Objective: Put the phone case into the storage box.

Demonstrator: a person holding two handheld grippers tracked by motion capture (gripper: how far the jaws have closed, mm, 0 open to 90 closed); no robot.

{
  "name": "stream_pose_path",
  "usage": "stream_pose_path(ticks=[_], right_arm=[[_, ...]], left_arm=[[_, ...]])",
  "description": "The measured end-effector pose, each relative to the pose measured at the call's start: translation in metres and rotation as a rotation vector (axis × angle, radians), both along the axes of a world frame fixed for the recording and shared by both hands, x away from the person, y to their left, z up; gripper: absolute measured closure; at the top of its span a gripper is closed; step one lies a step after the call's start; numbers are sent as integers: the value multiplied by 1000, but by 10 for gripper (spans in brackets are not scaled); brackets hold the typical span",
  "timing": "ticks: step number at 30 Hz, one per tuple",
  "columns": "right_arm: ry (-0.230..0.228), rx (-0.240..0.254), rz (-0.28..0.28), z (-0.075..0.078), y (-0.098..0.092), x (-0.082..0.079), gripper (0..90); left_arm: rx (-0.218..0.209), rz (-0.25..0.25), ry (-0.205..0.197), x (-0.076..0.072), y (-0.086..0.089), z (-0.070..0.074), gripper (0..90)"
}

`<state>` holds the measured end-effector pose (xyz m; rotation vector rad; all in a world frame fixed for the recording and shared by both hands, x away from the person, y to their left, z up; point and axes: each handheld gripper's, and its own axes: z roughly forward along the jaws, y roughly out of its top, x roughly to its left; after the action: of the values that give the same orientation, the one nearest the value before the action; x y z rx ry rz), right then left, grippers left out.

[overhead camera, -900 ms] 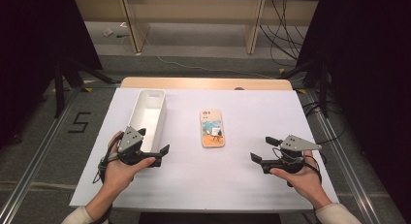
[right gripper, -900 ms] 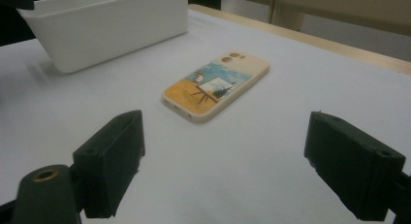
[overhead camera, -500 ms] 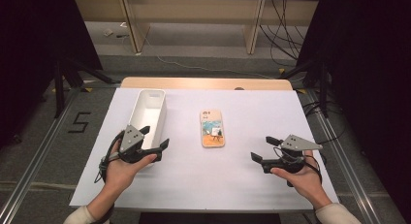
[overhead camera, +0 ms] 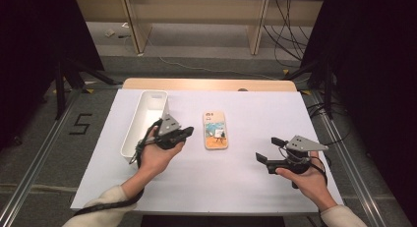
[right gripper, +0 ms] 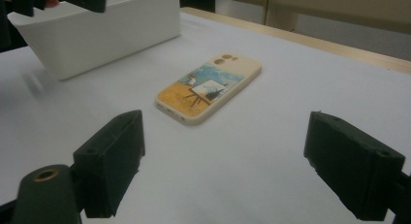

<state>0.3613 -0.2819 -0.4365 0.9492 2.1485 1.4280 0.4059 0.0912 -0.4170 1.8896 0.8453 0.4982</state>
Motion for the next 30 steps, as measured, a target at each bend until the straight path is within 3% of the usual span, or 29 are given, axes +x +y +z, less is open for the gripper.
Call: stream_pose_path(ticks=[3, 4, 5, 11, 17, 22, 30], right_arm=[[-2, 4, -1, 0, -2, 1, 155], [-2, 4, -1, 0, -2, 1, 155], [0, 4, -2, 0, -2, 2, 155], [-1, 6, 1, 0, -3, 2, 155], [1, 5, -1, 0, -3, 2, 156], [5, 2, -1, 0, -3, 2, 156], [8, 3, 0, 0, -3, 3, 156]], left_arm=[[9, -29, 54, 19, -26, -7, 899], [9, -29, 54, 19, -26, -7, 899], [13, -35, 76, 28, -37, -12, 899], [49, -55, 126, 47, -69, -26, 899], [69, -70, 153, 57, -93, -35, 899], [122, -88, 156, 62, -110, -42, 899], [156, -102, 182, 66, -124, -53, 899]])
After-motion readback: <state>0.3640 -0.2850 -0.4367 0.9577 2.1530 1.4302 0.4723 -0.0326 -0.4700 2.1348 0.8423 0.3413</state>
